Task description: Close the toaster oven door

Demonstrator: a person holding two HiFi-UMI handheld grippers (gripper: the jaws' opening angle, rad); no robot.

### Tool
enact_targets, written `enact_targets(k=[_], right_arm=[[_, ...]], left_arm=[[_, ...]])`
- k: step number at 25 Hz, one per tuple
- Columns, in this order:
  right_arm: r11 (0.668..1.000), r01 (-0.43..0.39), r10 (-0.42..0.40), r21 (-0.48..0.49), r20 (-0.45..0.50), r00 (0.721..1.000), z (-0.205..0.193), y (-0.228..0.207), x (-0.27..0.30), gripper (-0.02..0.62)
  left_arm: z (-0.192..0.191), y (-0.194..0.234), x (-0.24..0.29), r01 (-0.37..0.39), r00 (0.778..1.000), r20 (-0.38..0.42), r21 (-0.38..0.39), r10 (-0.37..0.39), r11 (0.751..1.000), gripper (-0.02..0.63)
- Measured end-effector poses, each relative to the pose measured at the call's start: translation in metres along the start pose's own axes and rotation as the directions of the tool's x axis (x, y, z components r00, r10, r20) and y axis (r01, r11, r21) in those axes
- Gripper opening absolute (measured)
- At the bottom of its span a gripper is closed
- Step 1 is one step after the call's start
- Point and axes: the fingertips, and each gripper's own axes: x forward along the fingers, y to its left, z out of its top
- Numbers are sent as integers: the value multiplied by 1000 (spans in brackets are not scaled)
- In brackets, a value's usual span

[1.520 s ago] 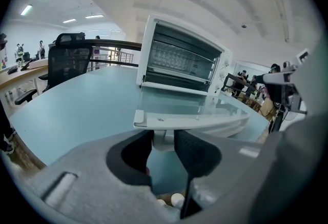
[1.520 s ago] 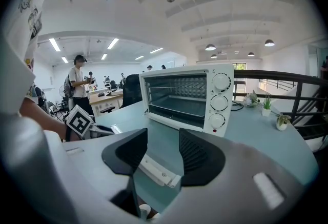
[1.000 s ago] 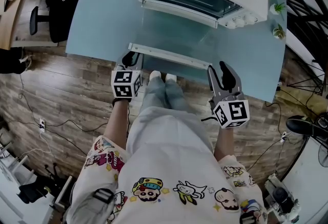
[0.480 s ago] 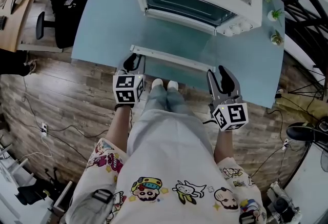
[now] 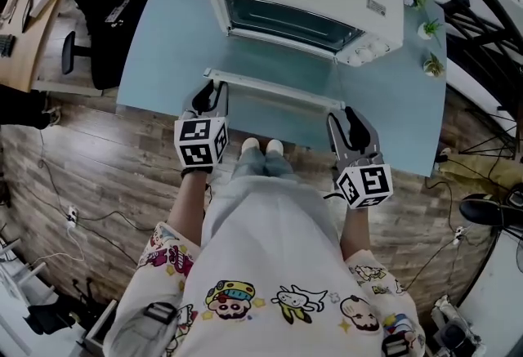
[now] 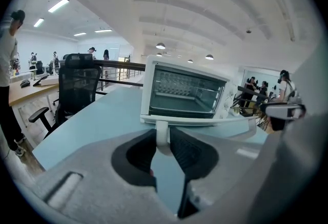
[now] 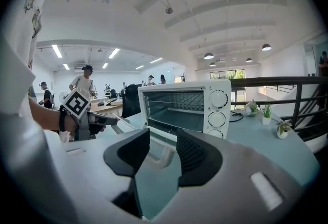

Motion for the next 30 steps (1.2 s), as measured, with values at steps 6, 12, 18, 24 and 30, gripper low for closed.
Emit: enact_targets(k=[6, 12, 18, 24, 30], right_arm=[[1000, -2, 2, -12, 23, 1000, 10, -5, 1, 163], [1000, 8, -7, -15, 44, 999, 17, -12, 3, 163], [1000, 19, -19, -2, 54, 998, 18, -18, 3, 163], [1000, 28, -28, 10, 59, 998, 18, -26, 5, 161], [999, 34, -35, 19, 55, 998, 17, -36, 7, 161]], left_arm=[[33, -3, 3, 3, 999, 44, 5, -3, 1000, 81], [61, -4, 9, -4, 996, 85, 14, 3, 1000, 81], [91, -6, 18, -8, 992, 126, 14, 7, 1000, 81], [115, -5, 30, -11, 989, 149, 8, 10, 1000, 80], [138, -6, 46, -23, 986, 168, 14, 20, 1000, 80]])
